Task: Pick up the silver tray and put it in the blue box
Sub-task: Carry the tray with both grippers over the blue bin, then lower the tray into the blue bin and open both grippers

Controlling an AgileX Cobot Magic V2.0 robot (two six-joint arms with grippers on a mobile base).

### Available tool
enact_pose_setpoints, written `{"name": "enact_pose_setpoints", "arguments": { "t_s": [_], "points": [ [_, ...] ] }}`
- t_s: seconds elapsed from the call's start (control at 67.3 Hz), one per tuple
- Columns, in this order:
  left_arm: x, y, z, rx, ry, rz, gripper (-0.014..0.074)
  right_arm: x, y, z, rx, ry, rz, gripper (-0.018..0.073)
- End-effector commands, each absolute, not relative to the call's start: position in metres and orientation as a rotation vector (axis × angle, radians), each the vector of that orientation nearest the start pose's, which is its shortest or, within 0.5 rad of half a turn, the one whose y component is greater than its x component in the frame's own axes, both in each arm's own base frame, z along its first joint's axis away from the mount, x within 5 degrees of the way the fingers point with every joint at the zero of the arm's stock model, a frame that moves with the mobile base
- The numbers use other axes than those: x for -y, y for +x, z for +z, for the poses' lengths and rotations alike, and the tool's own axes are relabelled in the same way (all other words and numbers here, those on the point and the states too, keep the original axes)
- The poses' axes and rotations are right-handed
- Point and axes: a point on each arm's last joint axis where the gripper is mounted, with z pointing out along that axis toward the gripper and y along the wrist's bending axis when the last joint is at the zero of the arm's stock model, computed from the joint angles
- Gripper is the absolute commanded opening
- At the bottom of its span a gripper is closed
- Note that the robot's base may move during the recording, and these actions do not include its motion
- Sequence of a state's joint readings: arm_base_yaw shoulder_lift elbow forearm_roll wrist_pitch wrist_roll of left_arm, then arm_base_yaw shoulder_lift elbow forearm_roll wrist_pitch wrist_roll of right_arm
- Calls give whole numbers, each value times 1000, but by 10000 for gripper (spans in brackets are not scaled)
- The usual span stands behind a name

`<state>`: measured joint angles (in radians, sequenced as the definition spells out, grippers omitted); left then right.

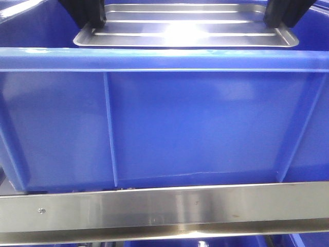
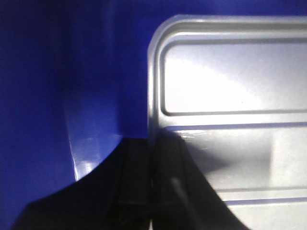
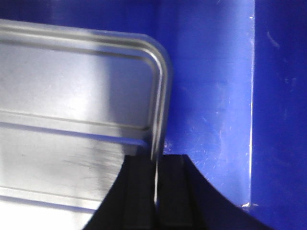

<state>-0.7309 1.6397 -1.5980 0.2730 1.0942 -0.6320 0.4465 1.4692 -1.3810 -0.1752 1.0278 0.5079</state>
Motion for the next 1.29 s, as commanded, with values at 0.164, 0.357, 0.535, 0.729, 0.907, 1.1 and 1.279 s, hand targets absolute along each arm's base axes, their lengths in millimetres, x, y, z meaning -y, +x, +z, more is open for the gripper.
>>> {"name": "enact_pose_setpoints", "arguments": {
  "t_s": [0.164, 0.357, 0.535, 0.729, 0.907, 1.1, 1.279],
  "points": [
    [213, 273, 388, -2422, 227, -200, -105, -113, 280, 379, -2450, -19, 114, 59],
    [225, 276, 394, -2359, 254, -350, -105, -108, 280, 380, -2465, -63, 57, 59],
    [238, 288, 393, -2361, 275, -353, -105, -92, 285, 389, -2448, -35, 25, 59],
    [259, 306, 389, -2378, 296, -389, -105, -79, 294, 395, -2418, -27, 1, 59],
    [272, 323, 375, -2394, 305, -348, -105, -77, 313, 379, -2451, -48, -32, 59],
    [281, 337, 345, -2443, 329, -266, -105, -83, 336, 352, -2490, -64, -45, 59],
    [286, 346, 323, -2472, 352, -200, -104, -88, 353, 330, -2524, -79, -53, 59]
  ]
}}
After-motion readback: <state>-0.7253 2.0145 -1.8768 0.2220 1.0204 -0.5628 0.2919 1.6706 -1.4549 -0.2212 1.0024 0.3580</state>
